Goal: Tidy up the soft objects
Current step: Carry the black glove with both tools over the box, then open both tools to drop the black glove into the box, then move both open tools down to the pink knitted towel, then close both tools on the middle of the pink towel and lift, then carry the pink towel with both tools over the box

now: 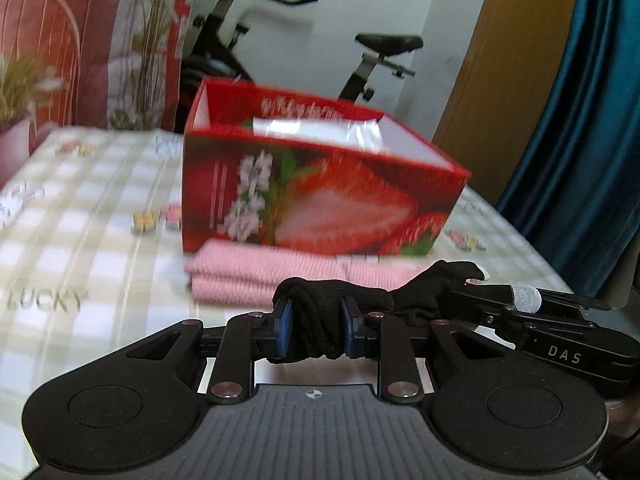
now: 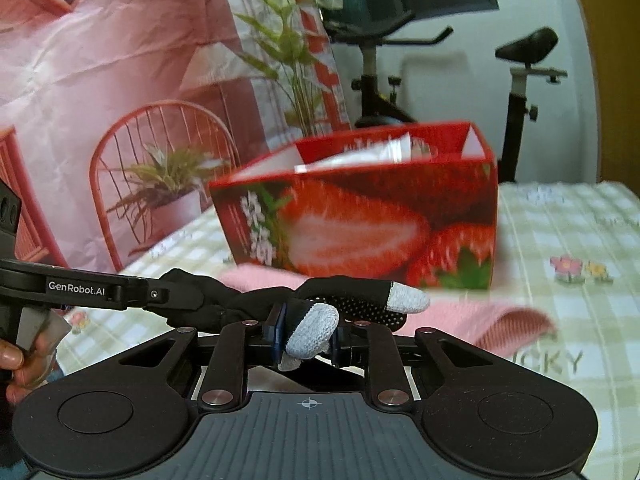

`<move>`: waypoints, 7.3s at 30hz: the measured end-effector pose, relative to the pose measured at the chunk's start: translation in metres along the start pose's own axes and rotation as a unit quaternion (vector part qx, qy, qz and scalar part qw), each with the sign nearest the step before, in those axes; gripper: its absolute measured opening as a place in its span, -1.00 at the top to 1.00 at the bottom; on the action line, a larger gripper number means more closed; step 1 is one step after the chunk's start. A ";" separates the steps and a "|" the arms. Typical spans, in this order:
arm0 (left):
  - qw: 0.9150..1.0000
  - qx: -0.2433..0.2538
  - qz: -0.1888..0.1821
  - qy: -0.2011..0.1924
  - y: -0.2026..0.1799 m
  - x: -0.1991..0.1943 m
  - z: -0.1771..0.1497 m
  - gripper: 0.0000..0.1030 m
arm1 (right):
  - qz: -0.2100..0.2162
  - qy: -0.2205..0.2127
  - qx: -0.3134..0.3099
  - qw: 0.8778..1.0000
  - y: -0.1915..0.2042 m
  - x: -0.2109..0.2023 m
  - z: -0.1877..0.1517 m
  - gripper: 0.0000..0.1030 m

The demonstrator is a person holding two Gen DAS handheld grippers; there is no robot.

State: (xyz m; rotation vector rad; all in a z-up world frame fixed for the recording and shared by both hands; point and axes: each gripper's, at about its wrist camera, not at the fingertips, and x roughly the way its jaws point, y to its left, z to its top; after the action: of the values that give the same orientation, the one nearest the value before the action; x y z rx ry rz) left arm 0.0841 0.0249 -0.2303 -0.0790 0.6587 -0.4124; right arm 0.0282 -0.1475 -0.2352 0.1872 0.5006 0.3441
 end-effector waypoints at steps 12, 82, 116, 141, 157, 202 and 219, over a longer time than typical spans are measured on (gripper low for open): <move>0.996 0.024 -0.007 -0.087 -0.012 -0.011 0.085 0.49 | 0.001 -0.076 -0.038 0.996 -0.004 0.004 0.096 0.63; 0.994 0.050 0.097 0.004 0.020 0.041 0.102 -1.00 | -0.190 -0.054 -0.015 0.980 -0.047 0.048 0.104 -0.99; 0.988 -0.020 0.123 0.091 0.051 0.121 0.025 -1.00 | -0.232 0.086 0.055 0.967 -0.059 0.091 -0.009 -0.99; 0.994 -0.003 0.087 0.068 0.032 0.105 0.010 -0.05 | -0.233 0.087 0.048 0.967 -0.060 0.092 -0.010 -0.99; 0.995 0.015 0.043 0.084 0.019 0.089 -0.011 0.66 | -0.229 0.082 0.052 0.969 -0.060 0.089 -0.010 -0.99; 0.997 -0.008 0.038 0.069 0.021 0.084 -0.020 0.64 | -0.118 0.070 0.030 0.990 -0.051 0.078 -0.015 0.61; 0.999 0.025 -0.015 -0.029 0.009 0.031 0.053 0.74 | -0.079 -0.052 0.008 0.996 -0.042 0.017 0.063 0.68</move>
State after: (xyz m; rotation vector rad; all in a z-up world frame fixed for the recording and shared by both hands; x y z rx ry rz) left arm 0.1413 0.0174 -0.2076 -0.0530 0.5902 -0.4543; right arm 0.0849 -0.1855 -0.1990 0.1798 0.4127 0.1754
